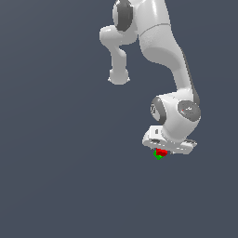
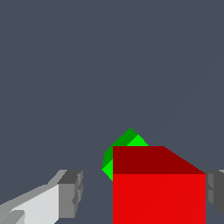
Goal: Stack the red cube on top of the green cube.
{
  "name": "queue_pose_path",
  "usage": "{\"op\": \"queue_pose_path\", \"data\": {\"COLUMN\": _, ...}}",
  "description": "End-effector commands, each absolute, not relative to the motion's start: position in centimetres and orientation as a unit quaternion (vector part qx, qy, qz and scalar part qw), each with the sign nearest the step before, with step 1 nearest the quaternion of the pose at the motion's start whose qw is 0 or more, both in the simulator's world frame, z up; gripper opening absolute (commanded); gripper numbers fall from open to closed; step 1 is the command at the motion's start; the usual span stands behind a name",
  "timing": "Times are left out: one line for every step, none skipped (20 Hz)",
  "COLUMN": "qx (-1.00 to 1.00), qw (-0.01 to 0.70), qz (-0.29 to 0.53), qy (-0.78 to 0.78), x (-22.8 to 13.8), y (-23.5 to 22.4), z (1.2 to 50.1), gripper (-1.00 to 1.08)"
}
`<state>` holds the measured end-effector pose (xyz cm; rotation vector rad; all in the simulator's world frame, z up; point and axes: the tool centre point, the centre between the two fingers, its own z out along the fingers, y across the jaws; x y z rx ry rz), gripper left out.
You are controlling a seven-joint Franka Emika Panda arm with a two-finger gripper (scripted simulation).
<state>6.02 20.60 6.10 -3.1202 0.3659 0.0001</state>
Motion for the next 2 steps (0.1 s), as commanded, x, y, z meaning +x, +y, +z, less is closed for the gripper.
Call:
{"op": "queue_pose_path", "data": {"qx": -0.993, "qw": 0.0, "qz": 0.0, "qy": 0.117, "x": 6.03, "y": 20.6, "z": 6.1, "gripper": 1.0}}
{"op": "queue_pose_path", "data": {"qx": -0.993, "qw": 0.0, "qz": 0.0, "qy": 0.117, "x": 6.03, "y": 20.6, "z": 6.1, "gripper": 1.0}}
